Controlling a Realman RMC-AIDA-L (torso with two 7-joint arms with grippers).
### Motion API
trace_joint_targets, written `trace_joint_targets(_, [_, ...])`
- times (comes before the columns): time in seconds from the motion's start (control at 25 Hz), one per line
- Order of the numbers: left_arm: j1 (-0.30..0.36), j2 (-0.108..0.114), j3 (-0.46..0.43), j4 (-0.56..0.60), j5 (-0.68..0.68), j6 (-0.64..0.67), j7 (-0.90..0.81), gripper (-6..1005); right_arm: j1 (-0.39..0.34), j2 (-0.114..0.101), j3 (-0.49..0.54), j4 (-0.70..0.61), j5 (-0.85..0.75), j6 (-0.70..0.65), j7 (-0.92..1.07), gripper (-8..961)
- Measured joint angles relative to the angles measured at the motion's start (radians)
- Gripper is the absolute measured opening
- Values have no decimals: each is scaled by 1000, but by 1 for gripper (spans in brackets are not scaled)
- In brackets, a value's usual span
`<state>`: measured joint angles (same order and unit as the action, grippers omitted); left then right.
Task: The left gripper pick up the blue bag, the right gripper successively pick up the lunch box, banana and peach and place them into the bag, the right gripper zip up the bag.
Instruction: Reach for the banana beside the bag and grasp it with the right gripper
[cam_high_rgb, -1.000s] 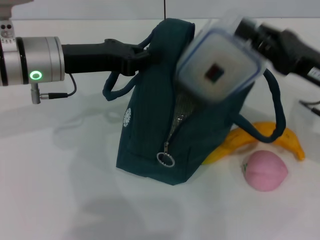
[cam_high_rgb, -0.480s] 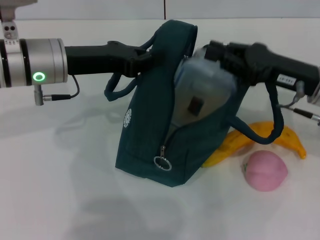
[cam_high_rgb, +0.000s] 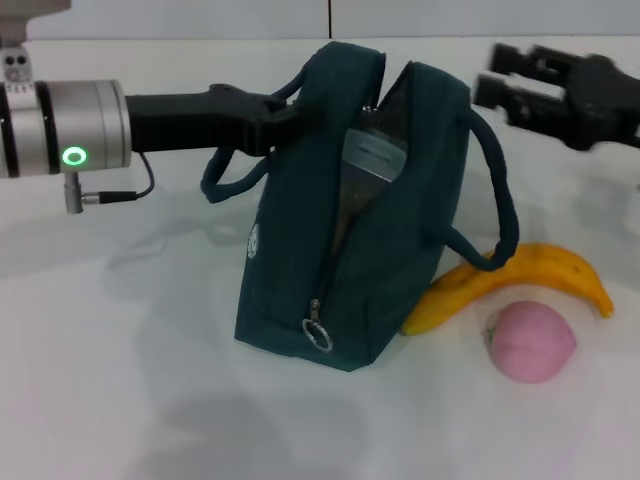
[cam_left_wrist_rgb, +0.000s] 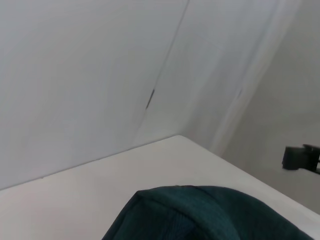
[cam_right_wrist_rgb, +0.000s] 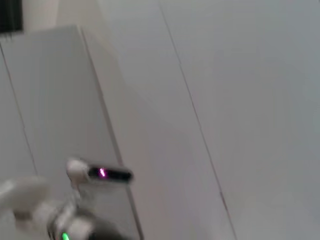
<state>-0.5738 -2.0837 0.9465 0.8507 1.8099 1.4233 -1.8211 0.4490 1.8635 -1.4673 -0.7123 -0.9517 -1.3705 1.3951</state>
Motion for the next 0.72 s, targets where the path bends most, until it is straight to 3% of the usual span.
trace_joint_targets(0.12, [7, 3, 0, 0, 5, -4, 0, 37, -85, 15, 132, -190, -263, 51, 136, 537])
trace_joint_targets(0.24, [7, 2, 0, 0, 12, -16, 1, 37, -177, 69, 259, -398, -562, 121, 300, 628])
trace_joint_targets(0.28, [6, 2, 0, 0, 13, -20, 1, 37, -206, 101, 320, -485, -718, 121, 378, 658])
trace_joint_targets(0.36, [4, 1, 1, -1, 13, -35, 2, 37, -215, 128, 381, -547, -865, 71, 451, 719])
trace_joint_targets(0.4, [3, 1, 2, -1, 13, -42, 2, 37, -215, 128, 381, -547, -865, 71, 451, 719])
trace_joint_targets(0.44, [3, 1, 3, -2, 13, -47, 3, 37, -194, 126, 412, -561, -963, -8, 528, 719])
trace_joint_targets(0.72, [-22, 1, 6, -28, 14, -71, 18, 38, -152, 137, 402, -582, -1141, -25, 638, 720])
